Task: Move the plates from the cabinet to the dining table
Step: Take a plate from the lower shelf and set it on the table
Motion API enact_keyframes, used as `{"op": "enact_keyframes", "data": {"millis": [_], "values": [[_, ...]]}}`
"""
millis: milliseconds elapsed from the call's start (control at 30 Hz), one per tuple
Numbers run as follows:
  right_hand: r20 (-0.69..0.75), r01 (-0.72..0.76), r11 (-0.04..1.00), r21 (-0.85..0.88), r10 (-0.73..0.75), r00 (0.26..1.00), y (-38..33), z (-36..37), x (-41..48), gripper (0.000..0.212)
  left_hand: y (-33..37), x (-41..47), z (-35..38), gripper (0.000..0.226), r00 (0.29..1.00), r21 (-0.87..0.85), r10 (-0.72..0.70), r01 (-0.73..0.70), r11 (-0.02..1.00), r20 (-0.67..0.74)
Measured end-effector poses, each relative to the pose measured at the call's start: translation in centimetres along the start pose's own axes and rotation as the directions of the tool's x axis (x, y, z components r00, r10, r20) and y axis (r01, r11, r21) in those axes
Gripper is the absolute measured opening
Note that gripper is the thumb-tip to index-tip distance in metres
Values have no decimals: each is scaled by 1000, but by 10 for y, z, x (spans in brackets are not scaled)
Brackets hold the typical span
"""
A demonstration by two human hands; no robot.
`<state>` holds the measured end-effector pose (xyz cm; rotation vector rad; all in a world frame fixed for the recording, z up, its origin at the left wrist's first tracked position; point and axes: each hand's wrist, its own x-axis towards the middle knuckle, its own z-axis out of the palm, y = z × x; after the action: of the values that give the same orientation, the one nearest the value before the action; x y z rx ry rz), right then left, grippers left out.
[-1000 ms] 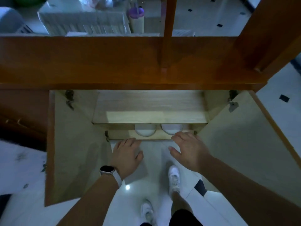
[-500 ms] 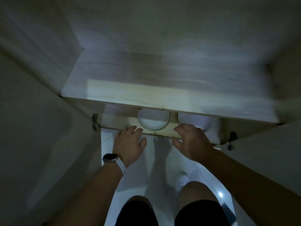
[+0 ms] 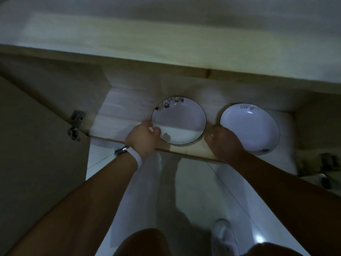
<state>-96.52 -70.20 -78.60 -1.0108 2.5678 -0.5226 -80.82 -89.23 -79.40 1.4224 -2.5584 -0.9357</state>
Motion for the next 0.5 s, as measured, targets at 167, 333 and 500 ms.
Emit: {"op": "enact_keyframes", "data": {"millis": [167, 333, 500], "values": [[139, -60, 885, 462, -5, 990, 12, 19, 30, 19, -4, 32, 20, 18, 986, -343, -161, 167, 924, 48], [161, -322, 790, 522, 279, 947, 13, 40, 62, 34, -11, 55, 33, 37, 982, -439, -160, 190, 878, 106], [193, -324, 731, 600, 260, 946, 9, 47, 77, 26, -7, 60, 37, 20, 984, -443, -140, 175, 879, 110]]}}
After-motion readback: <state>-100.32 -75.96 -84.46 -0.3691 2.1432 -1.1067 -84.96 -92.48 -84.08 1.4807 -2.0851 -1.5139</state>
